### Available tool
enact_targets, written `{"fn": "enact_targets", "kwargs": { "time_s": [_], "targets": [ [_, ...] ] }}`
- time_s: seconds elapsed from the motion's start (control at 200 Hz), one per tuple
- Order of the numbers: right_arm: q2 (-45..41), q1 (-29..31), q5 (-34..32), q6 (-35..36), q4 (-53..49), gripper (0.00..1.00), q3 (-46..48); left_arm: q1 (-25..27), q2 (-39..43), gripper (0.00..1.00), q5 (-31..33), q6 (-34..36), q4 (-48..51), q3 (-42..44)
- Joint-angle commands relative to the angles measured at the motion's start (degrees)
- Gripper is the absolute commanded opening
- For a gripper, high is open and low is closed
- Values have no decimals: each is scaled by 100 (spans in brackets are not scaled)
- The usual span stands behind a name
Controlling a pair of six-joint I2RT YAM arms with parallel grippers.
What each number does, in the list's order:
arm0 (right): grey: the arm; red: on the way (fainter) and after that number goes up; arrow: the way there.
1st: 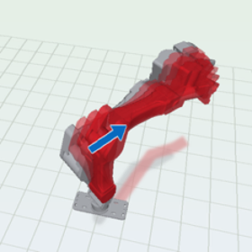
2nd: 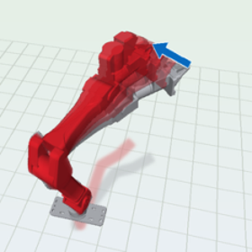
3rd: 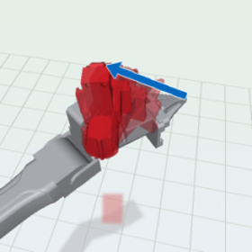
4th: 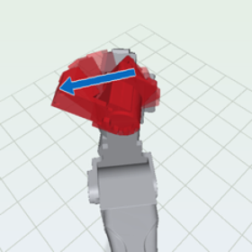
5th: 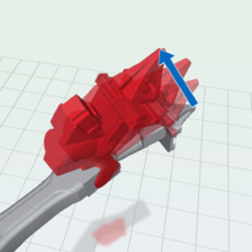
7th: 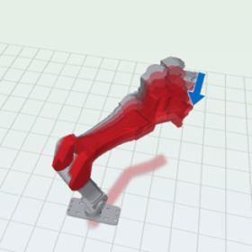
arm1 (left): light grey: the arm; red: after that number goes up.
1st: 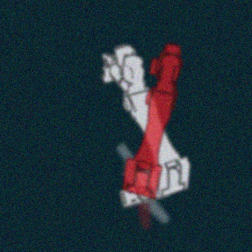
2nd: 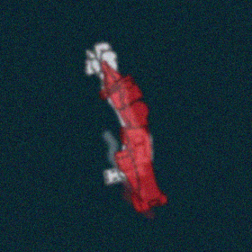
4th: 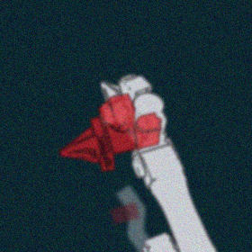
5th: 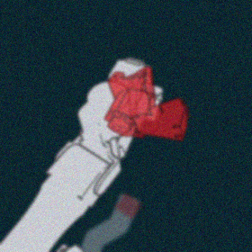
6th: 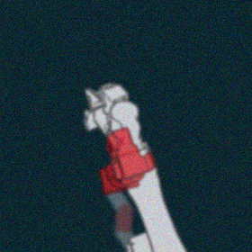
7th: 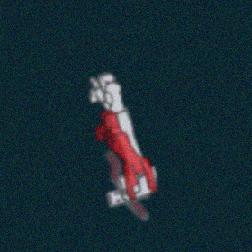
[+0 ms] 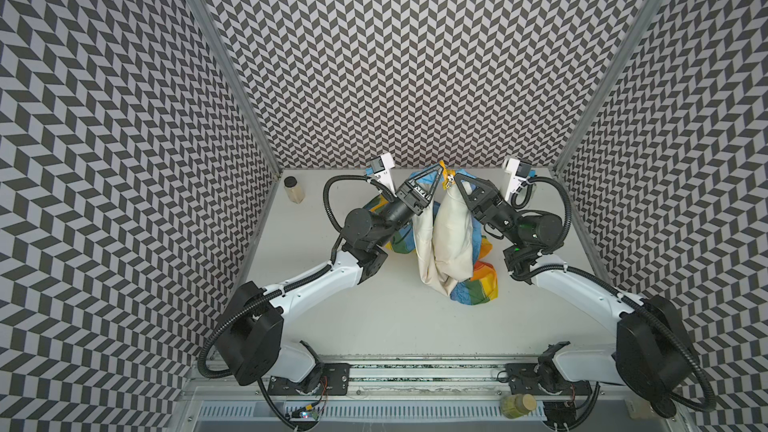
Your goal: Zip up the jacket
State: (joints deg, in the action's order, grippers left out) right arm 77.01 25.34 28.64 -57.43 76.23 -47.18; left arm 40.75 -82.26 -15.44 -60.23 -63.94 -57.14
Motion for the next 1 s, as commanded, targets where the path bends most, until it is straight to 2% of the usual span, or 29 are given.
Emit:
{"fn": "enact_targets", "kwargs": {
  "time_s": [0.0, 0.996],
  "targets": [
    [-6, 45, -112, 51, 470, 0, 34, 64, 1, 0, 75, 136, -295, -165],
    [-147, 226, -390, 334, 466, 0, 114, 96, -21, 0, 439, 177, -296, -17]
  ]
}}
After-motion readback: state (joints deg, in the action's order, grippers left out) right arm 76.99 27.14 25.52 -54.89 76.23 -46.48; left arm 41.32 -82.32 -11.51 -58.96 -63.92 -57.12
